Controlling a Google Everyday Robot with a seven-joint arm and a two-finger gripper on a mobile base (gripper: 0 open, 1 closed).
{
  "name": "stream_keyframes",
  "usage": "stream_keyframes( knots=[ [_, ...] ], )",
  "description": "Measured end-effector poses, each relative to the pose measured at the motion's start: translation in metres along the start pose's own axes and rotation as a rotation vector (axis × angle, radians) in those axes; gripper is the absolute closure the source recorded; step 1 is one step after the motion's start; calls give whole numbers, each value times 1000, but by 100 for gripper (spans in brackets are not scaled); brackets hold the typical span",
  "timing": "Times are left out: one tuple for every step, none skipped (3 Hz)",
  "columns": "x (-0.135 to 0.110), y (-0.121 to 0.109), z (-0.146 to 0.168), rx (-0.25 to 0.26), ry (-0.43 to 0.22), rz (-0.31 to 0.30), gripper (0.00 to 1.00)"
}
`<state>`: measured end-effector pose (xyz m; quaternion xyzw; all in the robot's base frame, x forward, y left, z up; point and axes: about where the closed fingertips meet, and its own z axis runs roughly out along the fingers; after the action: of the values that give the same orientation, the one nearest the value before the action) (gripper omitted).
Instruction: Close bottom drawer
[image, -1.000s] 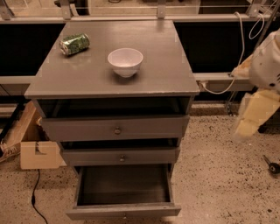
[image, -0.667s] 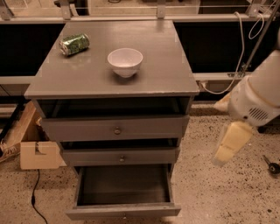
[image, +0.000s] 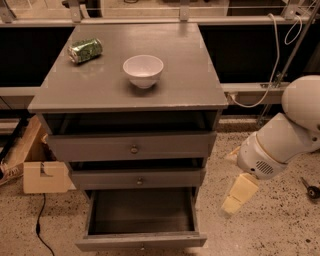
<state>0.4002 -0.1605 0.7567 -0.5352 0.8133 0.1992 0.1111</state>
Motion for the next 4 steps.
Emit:
stream_keyframes(
  knots=[
    [5,0,7,-13,-5,3,0],
    [27,-5,53,-66,-13,-12,0],
    [61,-17,135,-161,-21,-23,0],
    [87,-23,207,-256,-59,-22,0]
  ],
)
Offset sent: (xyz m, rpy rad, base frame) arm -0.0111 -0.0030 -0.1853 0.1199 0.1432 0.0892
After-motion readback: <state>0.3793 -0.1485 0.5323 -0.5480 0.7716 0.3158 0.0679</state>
